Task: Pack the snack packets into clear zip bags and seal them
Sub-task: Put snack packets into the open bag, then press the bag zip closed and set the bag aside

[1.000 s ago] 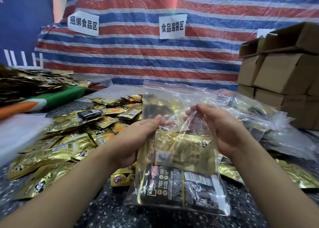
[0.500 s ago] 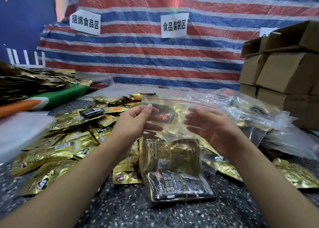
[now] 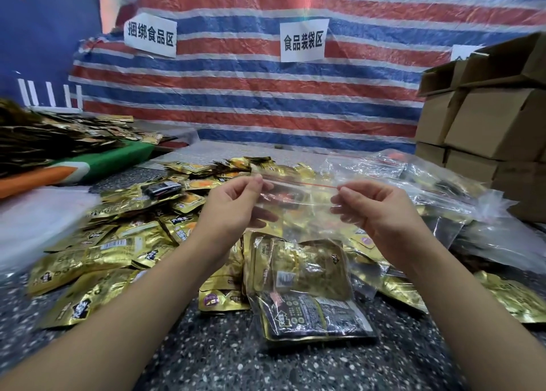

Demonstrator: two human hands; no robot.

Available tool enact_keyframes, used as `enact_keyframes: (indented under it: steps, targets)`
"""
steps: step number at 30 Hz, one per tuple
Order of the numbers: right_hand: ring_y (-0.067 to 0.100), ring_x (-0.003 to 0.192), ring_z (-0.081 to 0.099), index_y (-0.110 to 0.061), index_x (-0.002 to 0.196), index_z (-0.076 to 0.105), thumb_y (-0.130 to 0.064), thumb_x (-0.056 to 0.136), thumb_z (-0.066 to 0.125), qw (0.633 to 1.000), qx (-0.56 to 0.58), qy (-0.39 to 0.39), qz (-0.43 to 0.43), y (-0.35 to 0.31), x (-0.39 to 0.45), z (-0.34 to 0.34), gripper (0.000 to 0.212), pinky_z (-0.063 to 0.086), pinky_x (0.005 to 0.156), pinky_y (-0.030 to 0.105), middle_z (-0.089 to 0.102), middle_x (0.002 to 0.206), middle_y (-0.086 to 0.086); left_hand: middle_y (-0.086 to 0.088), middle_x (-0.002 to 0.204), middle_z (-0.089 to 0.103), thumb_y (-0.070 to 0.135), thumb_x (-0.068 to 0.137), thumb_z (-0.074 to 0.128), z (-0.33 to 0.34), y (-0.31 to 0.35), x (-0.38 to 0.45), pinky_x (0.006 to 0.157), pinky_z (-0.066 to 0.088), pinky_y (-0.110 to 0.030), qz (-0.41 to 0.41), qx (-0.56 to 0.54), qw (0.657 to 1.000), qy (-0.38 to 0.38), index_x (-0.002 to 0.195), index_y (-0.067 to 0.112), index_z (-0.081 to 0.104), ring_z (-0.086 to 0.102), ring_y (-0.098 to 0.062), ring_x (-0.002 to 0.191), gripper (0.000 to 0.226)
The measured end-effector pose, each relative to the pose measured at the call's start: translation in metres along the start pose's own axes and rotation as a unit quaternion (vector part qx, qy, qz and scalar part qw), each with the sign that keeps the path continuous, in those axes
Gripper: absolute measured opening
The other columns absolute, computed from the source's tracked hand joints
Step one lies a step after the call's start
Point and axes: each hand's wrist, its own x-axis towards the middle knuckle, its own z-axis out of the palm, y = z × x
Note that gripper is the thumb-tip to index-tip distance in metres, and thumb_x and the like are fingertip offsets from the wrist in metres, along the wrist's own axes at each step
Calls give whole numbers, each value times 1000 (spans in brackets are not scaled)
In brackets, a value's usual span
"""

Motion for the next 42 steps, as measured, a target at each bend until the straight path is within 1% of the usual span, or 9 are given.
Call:
enact_keyframes:
  steps: [6,9,11,14,16,21,25,30,42]
  targets:
    - [15,82,73,-17,94,72,-31,86,70,987,-151,44,-43,0,0,2,16,54,73,24,76,85,2,0,76,73,25,103,46,2,-2,0,57,54,-26,1,27,1000,16,90,13,69,71,-18,63,28]
    - [-6,90,63,-25,104,68,-37,92,65,918,-365,56,-143,-17,4,15,17,43,75,6,69,96,-15,1,78,72,24,103,46,4,-2,-1,60,53,-30,2,32,999,13,90,13,68,71,-19,64,29]
    - [-5,92,60,-21,116,66,-37,94,63,880,-440,-5,-179,-32,11,36,28,39,74,2,65,101,-15,4,75,72,24,104,45,4,-1,0,59,52,-28,8,35,999,10,89,14,68,70,-18,63,29]
    - [9,100,59,-17,125,61,-40,96,59,825,-532,-118,-152,-43,21,71,37,48,83,20,61,107,-10,5,72,71,24,104,44,2,-1,0,54,51,-23,13,34,999,9,87,14,67,69,-17,60,30]
    - [18,92,64,-14,110,67,-38,97,58,802,-564,-158,-117,-47,26,84,28,53,78,34,68,100,-3,2,73,71,24,104,45,3,-2,0,52,50,-22,11,31,999,16,87,13,67,69,-17,59,29]
    - [21,72,64,-14,87,69,-24,96,63,824,-529,-187,-80,-37,36,86,14,49,62,32,66,72,-2,-3,72,68,20,101,52,1,-8,2,53,52,-27,13,40,998,54,82,12,66,68,-16,57,25]
    - [19,70,61,-17,89,71,-30,95,64,829,-520,-183,-93,-28,43,91,16,50,65,37,67,74,-1,-5,73,68,16,99,56,-2,-10,7,51,51,-23,12,26,997,71,83,12,65,67,-15,58,19]
    - [9,62,52,-17,89,72,-30,95,63,833,-511,-184,-103,-24,44,94,18,37,52,24,63,70,-5,-5,76,69,17,100,54,-2,-10,7,52,51,-26,11,29,997,67,83,13,65,67,-14,57,21]
    - [15,71,59,-18,86,67,-25,96,62,836,-511,-178,-90,-23,41,99,13,45,58,29,64,78,-2,-2,72,70,15,99,57,-4,-16,9,52,50,-22,47,80,992,80,81,20,68,67,-11,59,22]
